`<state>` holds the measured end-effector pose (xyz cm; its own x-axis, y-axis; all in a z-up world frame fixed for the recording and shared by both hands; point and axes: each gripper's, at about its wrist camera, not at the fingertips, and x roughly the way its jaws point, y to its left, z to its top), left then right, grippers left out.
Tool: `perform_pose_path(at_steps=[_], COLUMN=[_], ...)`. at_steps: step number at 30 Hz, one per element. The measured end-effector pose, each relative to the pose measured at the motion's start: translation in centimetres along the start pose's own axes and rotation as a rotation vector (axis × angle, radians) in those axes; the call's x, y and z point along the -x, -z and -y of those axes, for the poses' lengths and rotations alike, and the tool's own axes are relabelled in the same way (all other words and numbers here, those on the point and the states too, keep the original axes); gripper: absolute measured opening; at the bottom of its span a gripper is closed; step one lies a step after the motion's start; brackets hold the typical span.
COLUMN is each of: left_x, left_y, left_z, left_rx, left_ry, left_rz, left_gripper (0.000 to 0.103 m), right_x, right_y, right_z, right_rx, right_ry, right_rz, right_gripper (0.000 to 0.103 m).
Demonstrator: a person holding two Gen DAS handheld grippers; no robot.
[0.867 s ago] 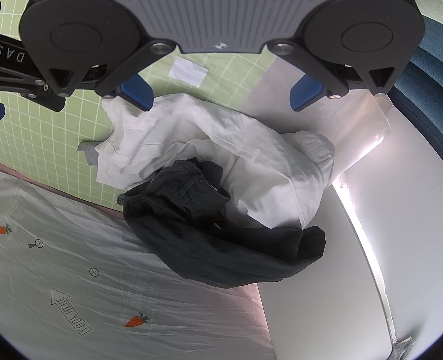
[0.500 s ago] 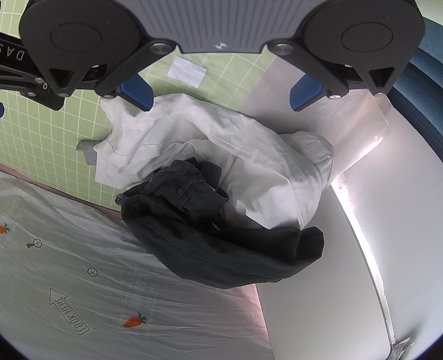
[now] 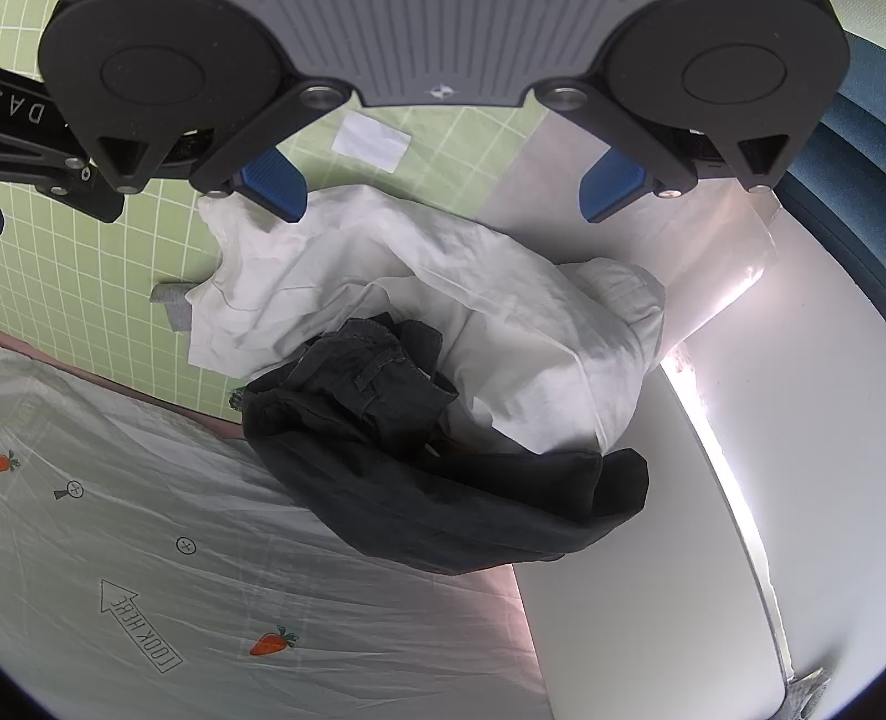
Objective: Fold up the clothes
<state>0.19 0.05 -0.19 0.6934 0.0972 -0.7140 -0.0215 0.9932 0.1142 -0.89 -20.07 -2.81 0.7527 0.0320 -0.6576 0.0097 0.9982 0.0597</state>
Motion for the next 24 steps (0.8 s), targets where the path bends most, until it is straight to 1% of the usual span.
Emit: perform_pose_path(at_steps=[24], left_x=[-0.60], left_y=[-0.32], left_z=[0.04], left_rx=[0.005], left_ry=[-0.012], left_rz=[-0.013], left_gripper=[0.103], right_x=[-0.41], right_y=[-0.25], right_z=[-0.02], right_rx=[-0.001], right_ry=[0.012], right_rz=[-0.006], right_gripper=[0.103])
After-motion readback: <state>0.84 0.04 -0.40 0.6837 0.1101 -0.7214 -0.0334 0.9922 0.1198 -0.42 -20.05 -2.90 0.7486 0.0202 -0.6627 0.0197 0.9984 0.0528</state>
